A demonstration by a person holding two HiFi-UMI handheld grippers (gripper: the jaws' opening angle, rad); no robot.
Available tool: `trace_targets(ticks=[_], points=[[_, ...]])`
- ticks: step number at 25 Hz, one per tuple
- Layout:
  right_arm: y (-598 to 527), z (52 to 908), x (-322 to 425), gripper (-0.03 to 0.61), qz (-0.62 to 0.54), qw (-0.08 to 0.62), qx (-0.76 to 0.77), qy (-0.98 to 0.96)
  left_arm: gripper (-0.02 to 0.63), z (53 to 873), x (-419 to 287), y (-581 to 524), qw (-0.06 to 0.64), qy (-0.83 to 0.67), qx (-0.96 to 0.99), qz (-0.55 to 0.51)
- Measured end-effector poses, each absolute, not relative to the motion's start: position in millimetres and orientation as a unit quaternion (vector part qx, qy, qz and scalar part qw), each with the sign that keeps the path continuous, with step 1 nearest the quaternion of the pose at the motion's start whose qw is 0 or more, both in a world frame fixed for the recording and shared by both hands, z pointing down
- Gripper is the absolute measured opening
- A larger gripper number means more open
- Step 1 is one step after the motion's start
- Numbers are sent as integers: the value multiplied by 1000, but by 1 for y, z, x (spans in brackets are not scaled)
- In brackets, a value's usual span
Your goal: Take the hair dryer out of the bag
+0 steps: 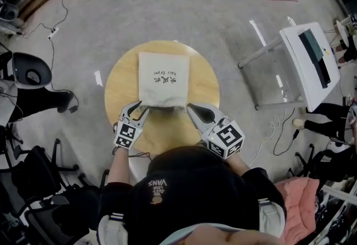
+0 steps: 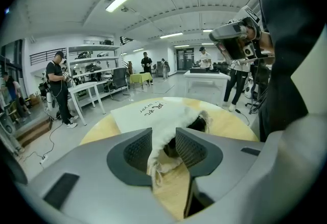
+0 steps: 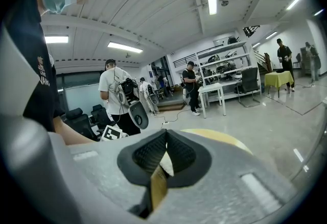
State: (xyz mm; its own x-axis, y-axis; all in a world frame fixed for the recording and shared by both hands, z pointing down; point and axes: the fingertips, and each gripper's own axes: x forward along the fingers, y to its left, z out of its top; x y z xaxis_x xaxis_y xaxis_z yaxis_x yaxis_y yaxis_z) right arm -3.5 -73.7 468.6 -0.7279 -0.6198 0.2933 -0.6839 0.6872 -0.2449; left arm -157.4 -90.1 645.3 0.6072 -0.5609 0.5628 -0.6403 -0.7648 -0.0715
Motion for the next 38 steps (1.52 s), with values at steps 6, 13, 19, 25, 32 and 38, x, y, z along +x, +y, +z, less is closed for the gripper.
trace_targets(ticks=[6, 13, 19, 25, 32, 38], points=[[-69, 471, -6, -2, 176, 96, 356, -913, 146, 674, -160, -87, 68, -305, 891, 329], [-67, 473, -9, -2, 179, 99, 365, -908, 146, 685, -163, -90, 54, -269, 892, 359], [-65, 477, -6, -2, 187, 98, 376, -902, 146, 694, -161, -92, 49, -243, 891, 382], [-64, 484, -7, -2, 194, 100, 383, -898, 106, 695, -160, -95, 52, -230, 892, 385], [-62, 490, -14, -2, 205, 93, 387, -894, 69, 687, -161, -101, 65, -233, 896, 374], [-60, 493, -19, -2, 207, 91, 393, -891, 54, 683, -163, -108, 91, -242, 893, 367]])
